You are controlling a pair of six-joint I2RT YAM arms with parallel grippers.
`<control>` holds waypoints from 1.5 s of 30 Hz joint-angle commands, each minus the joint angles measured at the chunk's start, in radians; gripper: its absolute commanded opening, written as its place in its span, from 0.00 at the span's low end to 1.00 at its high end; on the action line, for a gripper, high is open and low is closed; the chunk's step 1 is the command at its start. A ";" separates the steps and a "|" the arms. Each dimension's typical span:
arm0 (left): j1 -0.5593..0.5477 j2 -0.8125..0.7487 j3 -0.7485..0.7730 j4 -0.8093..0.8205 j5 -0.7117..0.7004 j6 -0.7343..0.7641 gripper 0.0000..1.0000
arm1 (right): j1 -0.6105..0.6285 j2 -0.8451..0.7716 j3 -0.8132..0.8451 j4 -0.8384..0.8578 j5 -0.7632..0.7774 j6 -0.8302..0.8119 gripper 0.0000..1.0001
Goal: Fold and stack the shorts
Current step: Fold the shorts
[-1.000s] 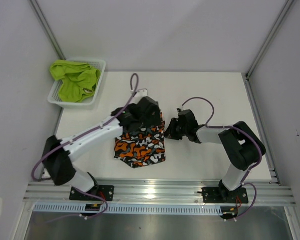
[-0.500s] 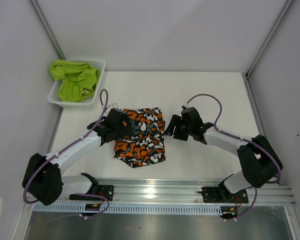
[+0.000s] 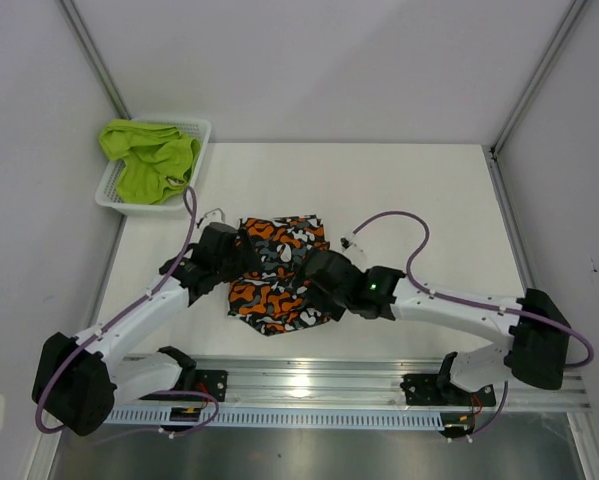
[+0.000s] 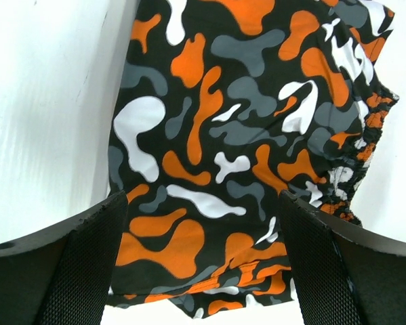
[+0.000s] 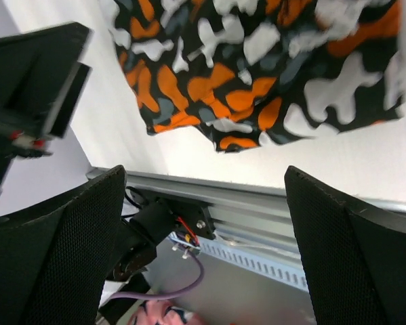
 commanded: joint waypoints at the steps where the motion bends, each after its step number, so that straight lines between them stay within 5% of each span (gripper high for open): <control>1: 0.014 -0.079 -0.023 0.001 -0.028 -0.016 0.92 | 0.049 0.116 0.036 0.001 0.003 0.209 1.00; 16: 0.038 -0.229 0.168 -0.335 -0.030 0.063 0.94 | 0.105 0.396 0.072 0.158 0.010 0.464 0.99; 27: 0.038 -0.275 0.188 -0.375 -0.079 0.095 0.95 | 0.020 0.438 0.052 0.182 0.076 0.517 0.99; 30: 0.038 -0.285 0.195 -0.389 -0.099 0.101 0.95 | -0.020 0.423 0.018 0.181 0.084 0.501 0.88; 32: 0.038 -0.286 0.195 -0.388 -0.102 0.102 0.95 | -0.052 0.412 -0.028 0.210 0.075 0.479 0.64; 36: 0.038 -0.274 0.170 -0.366 -0.093 0.102 0.95 | -0.137 0.359 -0.073 0.198 0.047 0.270 0.23; 37: 0.038 -0.271 0.167 -0.361 -0.088 0.101 0.95 | -0.161 0.345 -0.076 0.178 0.037 0.210 0.05; 42: 0.038 -0.249 0.120 -0.296 -0.053 0.078 0.95 | -0.346 0.260 -0.091 0.072 -0.014 -0.281 0.00; 45: 0.037 -0.231 0.083 -0.227 -0.001 0.053 0.95 | -0.432 0.205 -0.099 0.095 -0.092 -0.672 0.09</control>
